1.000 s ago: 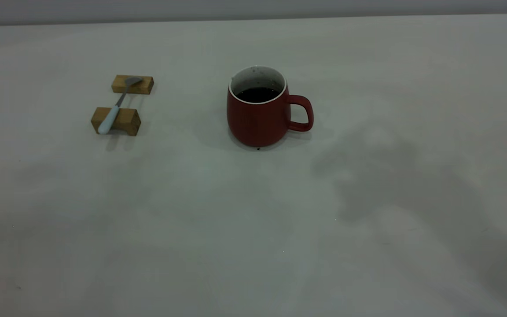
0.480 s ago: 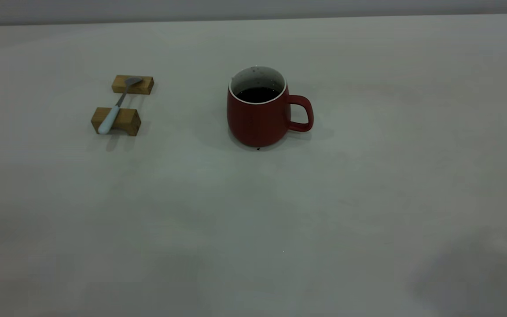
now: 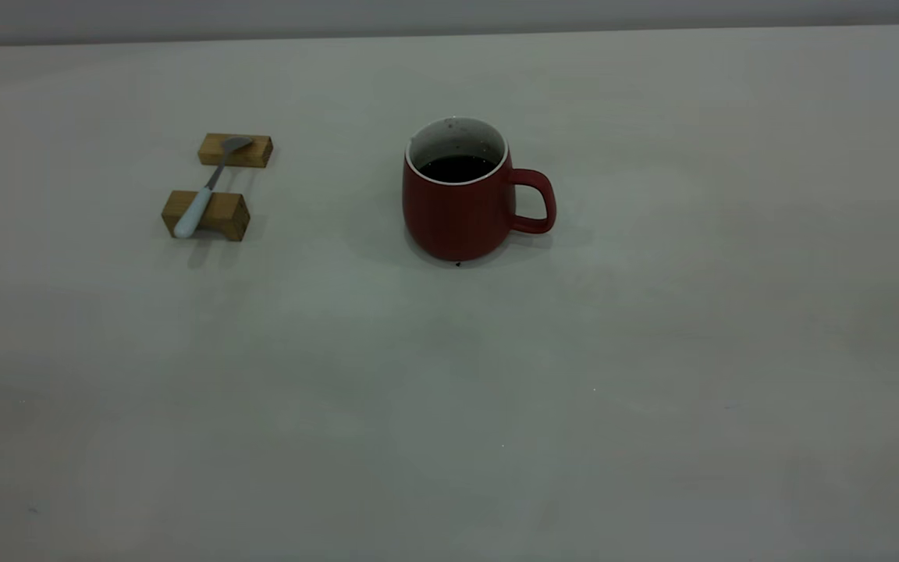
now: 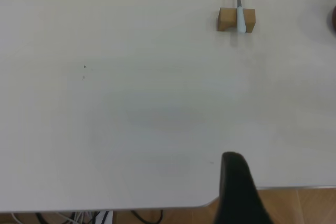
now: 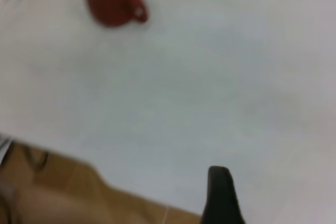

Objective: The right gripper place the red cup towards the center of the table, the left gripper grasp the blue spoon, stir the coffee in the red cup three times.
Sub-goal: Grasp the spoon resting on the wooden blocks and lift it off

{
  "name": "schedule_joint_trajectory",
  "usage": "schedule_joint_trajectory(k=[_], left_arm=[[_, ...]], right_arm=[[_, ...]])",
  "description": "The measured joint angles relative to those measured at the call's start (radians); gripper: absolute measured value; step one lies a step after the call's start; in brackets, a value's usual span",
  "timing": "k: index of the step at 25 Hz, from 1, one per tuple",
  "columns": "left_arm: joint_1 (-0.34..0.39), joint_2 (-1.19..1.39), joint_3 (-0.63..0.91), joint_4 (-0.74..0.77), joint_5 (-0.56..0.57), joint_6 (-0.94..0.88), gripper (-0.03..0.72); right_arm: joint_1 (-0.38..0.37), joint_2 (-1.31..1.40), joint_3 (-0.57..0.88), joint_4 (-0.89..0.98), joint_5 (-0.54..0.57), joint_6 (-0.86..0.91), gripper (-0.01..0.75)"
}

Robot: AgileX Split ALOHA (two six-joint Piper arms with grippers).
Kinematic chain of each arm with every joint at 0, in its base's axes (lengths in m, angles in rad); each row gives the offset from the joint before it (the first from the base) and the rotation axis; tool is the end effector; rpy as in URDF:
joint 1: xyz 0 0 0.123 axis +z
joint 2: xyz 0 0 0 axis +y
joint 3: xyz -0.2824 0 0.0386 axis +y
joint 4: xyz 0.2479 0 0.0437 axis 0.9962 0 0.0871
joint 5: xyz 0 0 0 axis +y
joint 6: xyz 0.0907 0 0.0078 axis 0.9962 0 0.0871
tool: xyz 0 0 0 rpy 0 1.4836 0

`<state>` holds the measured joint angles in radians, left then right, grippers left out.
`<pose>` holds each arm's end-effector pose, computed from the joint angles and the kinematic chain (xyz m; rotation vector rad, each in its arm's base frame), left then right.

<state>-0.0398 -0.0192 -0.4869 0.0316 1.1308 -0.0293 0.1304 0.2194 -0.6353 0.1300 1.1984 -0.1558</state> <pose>-0.0092 0.0030 0.2679 0.0081 2.1079 -0.0032 0.0098 0.0124 0.3045 -0.3330 2.2368 0.1487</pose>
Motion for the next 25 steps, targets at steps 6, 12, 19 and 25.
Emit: schedule_joint_trajectory(k=[6,12,19,25], left_arm=[[0.000,0.000,0.000,0.000,0.000,0.000,0.515],[0.000,0.000,0.000,0.000,0.000,0.000,0.515],[0.000,0.000,0.000,0.000,0.000,0.000,0.515],[0.000,0.000,0.000,0.000,0.000,0.000,0.515]], right_arm=[[-0.064,-0.170,0.093,-0.031,-0.012,0.020,0.593],[-0.071,-0.199,0.141,-0.071,-0.053,0.056,0.593],[-0.076,-0.199,0.167,-0.072,-0.062,0.065,0.593],[-0.076,-0.199,0.167,-0.072,-0.062,0.065,0.588]])
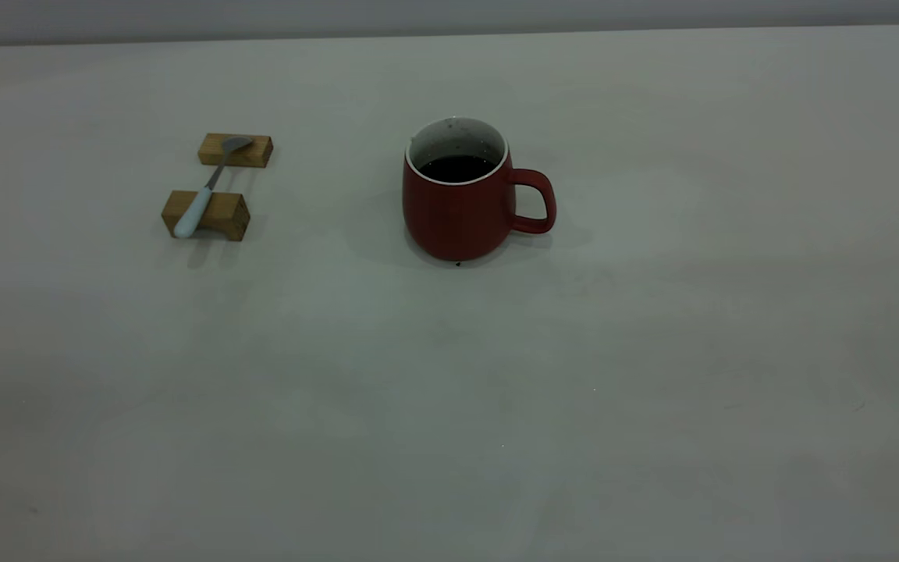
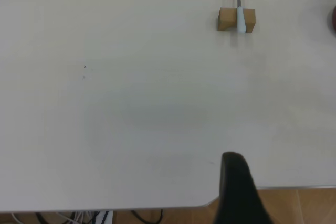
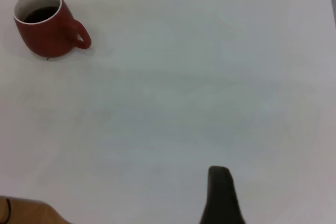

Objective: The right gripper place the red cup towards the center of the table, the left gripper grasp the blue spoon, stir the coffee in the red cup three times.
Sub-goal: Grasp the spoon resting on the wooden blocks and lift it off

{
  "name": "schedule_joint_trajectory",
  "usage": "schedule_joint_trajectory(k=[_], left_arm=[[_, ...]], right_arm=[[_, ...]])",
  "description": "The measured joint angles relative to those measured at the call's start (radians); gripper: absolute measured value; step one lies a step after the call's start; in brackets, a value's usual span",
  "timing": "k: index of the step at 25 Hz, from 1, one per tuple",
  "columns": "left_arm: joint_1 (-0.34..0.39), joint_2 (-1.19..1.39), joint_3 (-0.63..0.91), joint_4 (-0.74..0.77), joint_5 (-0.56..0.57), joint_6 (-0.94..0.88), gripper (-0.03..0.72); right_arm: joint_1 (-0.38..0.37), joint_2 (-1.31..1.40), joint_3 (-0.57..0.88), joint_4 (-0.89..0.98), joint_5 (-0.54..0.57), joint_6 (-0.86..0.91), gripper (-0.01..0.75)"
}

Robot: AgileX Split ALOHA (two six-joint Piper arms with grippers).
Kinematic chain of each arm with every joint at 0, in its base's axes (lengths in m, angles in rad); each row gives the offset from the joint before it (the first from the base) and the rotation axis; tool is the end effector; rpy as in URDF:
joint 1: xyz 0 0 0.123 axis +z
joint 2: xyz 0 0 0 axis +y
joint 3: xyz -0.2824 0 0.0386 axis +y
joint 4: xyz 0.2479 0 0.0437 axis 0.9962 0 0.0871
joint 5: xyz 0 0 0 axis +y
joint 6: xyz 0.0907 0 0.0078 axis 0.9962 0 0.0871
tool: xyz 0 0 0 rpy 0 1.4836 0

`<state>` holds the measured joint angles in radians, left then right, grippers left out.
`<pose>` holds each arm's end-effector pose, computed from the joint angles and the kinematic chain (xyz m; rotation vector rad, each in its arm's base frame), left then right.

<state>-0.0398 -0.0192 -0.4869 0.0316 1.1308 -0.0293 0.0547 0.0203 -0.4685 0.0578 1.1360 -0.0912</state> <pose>-0.0092 0.0030 0.2679 0.0081 2.1079 -0.0032 -0.0024 0.0046 0.2627 -0.1617 2.1642 0.0499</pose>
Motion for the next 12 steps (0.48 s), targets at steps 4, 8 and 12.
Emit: schedule_joint_trajectory(k=[4,8,12], left_arm=[[0.000,0.000,0.000,0.000,0.000,0.000,0.515],[0.000,0.000,0.000,0.000,0.000,0.000,0.515],[0.000,0.000,0.000,0.013,0.000,-0.010,0.515]], right_arm=[[0.000,0.000,0.000,0.000,0.000,0.000,0.587],[0.000,0.000,0.000,0.000,0.000,0.000,0.587],[0.000,0.000,0.000,0.000,0.000,0.000,0.587]])
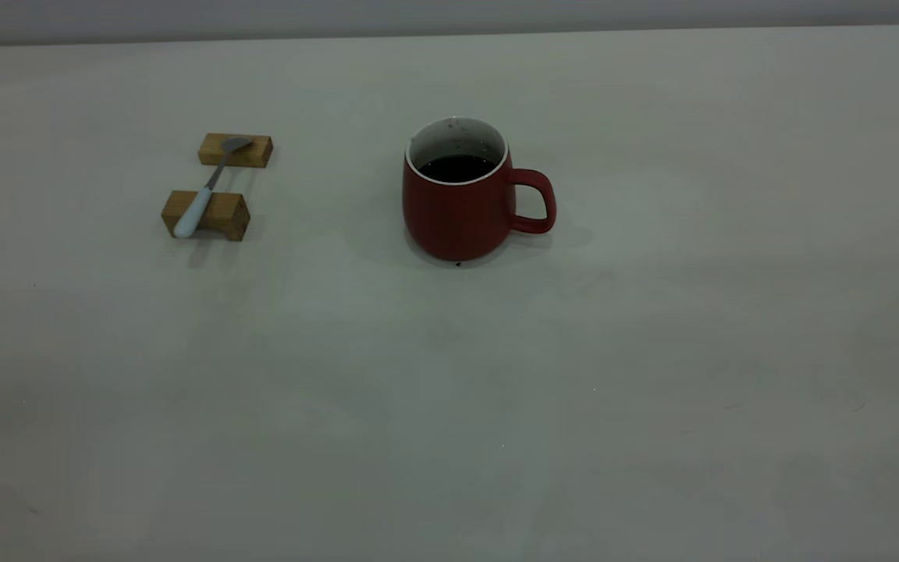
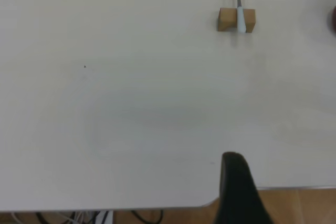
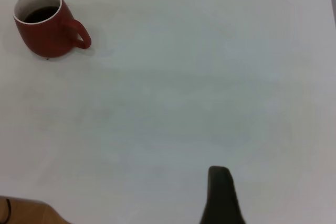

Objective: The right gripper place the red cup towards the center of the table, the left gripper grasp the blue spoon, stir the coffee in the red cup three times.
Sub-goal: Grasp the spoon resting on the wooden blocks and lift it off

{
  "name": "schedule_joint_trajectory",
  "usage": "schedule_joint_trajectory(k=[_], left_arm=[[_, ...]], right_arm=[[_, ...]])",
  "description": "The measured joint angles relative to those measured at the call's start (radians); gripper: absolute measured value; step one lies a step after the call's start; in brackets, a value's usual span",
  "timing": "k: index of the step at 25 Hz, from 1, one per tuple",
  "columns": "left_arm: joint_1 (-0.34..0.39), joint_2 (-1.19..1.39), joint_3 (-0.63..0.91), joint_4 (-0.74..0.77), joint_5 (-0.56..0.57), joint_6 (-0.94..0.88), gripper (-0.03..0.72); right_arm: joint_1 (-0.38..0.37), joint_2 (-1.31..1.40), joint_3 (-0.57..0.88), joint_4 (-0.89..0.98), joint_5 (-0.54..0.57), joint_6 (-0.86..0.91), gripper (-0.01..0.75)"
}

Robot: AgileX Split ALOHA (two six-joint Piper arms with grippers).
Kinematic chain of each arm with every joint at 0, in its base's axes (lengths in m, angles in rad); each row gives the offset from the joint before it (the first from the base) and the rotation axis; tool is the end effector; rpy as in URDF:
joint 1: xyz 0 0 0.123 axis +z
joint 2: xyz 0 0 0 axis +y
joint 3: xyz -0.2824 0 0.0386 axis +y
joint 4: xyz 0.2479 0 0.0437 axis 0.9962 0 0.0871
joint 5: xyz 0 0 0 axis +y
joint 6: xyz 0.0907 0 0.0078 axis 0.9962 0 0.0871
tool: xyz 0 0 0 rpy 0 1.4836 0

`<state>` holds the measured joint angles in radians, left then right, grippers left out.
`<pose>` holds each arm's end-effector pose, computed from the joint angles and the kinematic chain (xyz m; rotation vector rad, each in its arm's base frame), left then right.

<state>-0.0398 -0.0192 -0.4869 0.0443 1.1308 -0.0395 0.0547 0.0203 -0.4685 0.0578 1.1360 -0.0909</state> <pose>-0.0092 0.0040 0.2679 -0.0038 2.1074 0.0060 -0.0024 0.0046 0.2627 -0.1614 2.1642 0.0501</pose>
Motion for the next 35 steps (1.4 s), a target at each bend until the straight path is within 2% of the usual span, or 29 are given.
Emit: schedule_joint_trajectory(k=[9,13,19,26,30,35], left_arm=[[0.000,0.006,-0.004,0.030,-0.007,-0.016,0.515],[0.000,0.140,-0.079,0.021,-0.067,-0.015,0.515],[0.000,0.588,-0.191,0.015,-0.255,-0.018,0.540],[-0.022,1.200,-0.333,-0.044,-0.506,0.000,0.650],[-0.071,1.542,-0.482,-0.044,-0.568,0.004,0.658],[-0.129,1.912,-0.684,-0.053,-0.588,0.004,0.658]], right_arm=[[0.000,0.000,0.000,0.000,0.000,0.000,0.587],[0.000,0.000,0.000,0.000,0.000,0.000,0.587],[0.000,0.000,0.000,0.000,0.000,0.000,0.587],[0.000,0.000,0.000,0.000,0.000,0.000,0.587],[0.000,0.000,0.000,0.000,0.000,0.000,0.587],[0.000,0.000,0.000,0.000,0.000,0.000,0.587]])
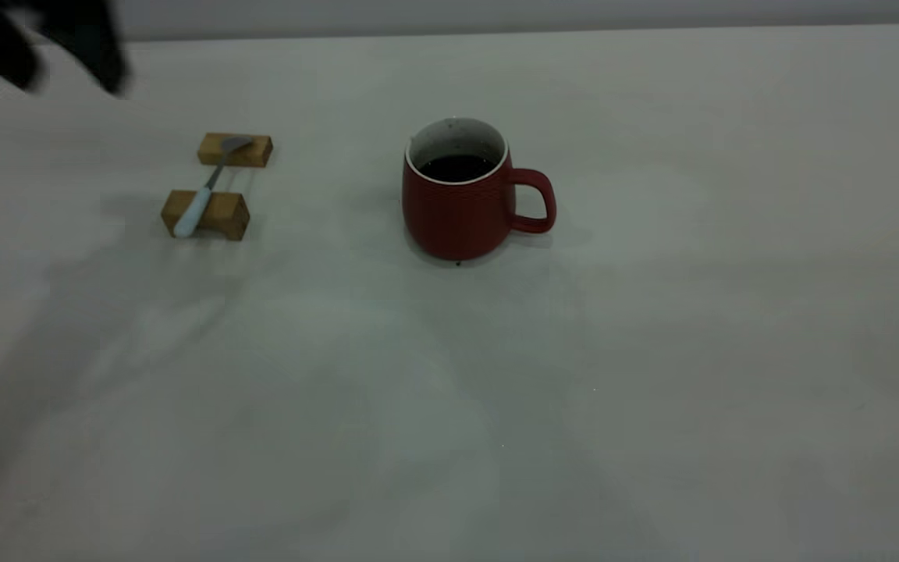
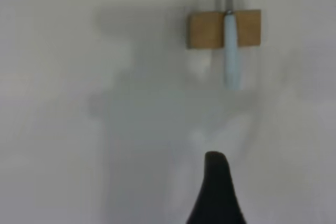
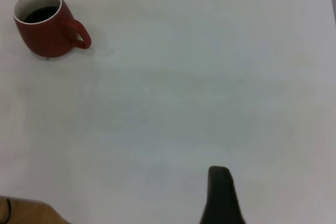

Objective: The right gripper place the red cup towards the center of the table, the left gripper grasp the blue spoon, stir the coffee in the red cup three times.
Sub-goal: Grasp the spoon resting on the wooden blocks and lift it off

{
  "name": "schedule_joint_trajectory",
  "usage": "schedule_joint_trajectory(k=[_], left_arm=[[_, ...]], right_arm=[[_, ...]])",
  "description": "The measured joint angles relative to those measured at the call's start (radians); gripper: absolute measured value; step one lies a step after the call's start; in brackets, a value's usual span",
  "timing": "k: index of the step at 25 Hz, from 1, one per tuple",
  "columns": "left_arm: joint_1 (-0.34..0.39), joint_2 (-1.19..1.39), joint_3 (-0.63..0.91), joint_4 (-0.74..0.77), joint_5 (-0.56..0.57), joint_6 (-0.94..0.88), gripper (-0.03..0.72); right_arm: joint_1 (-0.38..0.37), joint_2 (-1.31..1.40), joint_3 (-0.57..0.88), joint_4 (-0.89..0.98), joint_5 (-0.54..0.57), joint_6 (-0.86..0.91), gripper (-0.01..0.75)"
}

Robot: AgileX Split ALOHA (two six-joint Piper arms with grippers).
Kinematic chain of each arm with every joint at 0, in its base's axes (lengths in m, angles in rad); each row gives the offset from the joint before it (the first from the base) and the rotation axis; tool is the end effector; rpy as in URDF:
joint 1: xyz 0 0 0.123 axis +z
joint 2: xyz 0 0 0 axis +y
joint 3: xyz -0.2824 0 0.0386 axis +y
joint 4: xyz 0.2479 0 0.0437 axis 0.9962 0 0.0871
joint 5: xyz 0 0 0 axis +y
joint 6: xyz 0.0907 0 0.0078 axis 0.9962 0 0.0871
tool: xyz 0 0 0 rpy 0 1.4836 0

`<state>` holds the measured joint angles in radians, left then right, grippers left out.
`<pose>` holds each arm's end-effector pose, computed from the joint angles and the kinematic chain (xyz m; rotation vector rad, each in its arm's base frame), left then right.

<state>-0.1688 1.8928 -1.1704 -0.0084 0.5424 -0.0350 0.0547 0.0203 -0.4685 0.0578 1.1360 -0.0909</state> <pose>0.3702 -0.0635 0.1634 0.1752 2.7447 -0.0636 -0.0024 0.0046 0.2627 -0.1614 2.1642 0.0501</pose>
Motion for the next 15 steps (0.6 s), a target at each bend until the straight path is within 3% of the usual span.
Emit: schedule_joint_trajectory(k=[5,15], left_arm=[[-0.035,0.207,-0.127,-0.009,-0.006,0.001,0.658],[-0.022,0.298,-0.134,-0.009,-0.009,-0.019,0.654]], right_arm=[[0.000,0.000,0.000,0.000,0.000,0.000,0.587],[0.000,0.000,0.000,0.000,0.000,0.000,0.587]])
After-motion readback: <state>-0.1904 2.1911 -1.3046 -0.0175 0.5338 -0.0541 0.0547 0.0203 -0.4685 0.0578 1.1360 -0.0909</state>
